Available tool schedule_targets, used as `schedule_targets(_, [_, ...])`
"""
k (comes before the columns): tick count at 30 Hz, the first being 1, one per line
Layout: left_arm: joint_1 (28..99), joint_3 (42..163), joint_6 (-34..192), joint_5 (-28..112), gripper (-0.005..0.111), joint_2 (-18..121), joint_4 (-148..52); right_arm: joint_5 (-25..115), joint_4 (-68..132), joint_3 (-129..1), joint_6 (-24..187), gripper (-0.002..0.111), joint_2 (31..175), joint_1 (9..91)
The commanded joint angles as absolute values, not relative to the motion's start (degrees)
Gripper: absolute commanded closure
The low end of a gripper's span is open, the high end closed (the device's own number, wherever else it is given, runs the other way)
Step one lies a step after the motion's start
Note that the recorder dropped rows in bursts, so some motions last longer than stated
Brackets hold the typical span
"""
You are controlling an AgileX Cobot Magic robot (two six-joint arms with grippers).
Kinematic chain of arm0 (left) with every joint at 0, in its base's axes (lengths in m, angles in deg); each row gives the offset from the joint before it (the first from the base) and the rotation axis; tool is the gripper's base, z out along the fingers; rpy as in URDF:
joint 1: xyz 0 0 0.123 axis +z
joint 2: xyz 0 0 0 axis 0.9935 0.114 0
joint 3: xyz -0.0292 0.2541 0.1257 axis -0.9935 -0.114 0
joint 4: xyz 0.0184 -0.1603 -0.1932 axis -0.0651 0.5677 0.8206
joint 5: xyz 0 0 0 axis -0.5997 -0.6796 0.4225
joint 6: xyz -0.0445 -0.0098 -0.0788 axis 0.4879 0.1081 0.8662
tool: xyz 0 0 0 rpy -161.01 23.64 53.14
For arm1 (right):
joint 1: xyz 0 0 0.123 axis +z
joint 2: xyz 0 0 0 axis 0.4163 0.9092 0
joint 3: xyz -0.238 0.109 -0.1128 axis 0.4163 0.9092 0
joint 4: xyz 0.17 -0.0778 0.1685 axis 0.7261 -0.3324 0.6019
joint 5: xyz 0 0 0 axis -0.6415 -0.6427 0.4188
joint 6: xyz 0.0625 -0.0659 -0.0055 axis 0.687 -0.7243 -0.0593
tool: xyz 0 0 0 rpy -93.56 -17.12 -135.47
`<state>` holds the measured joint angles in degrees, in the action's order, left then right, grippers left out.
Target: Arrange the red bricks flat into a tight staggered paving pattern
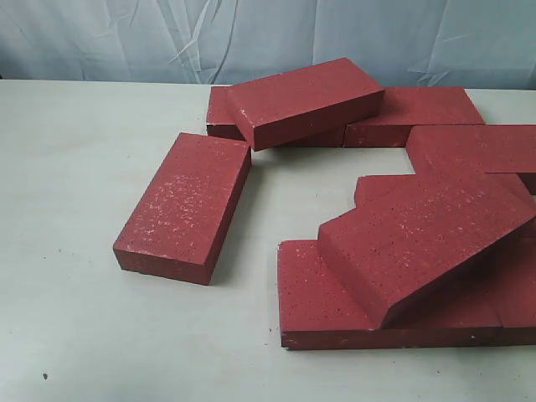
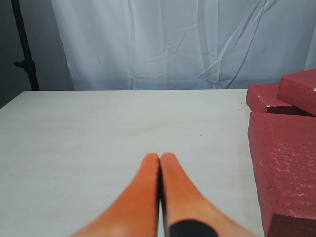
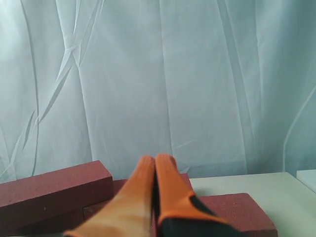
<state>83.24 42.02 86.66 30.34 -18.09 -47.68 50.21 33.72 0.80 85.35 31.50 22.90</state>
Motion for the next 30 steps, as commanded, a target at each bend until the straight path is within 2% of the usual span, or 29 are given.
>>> schedule_targets(1, [82.71, 41.75, 86.75, 30.53, 0.107, -18.39, -47.68, 51.45, 33.71, 0.92, 85.14, 0.109, 31.09, 22.56])
schedule_targets(15, [82.71, 41.75, 86.75, 30.53, 0.107, -18.39, -47.68, 54.69, 33.71, 0.65, 85.14, 0.109, 31.09, 22.56])
schedule_targets(30, [82.71, 41.75, 86.75, 30.77, 0.107, -18.39, -47.68, 54.69, 33.47, -12.31, 85.14, 0.109, 31.09, 22.56])
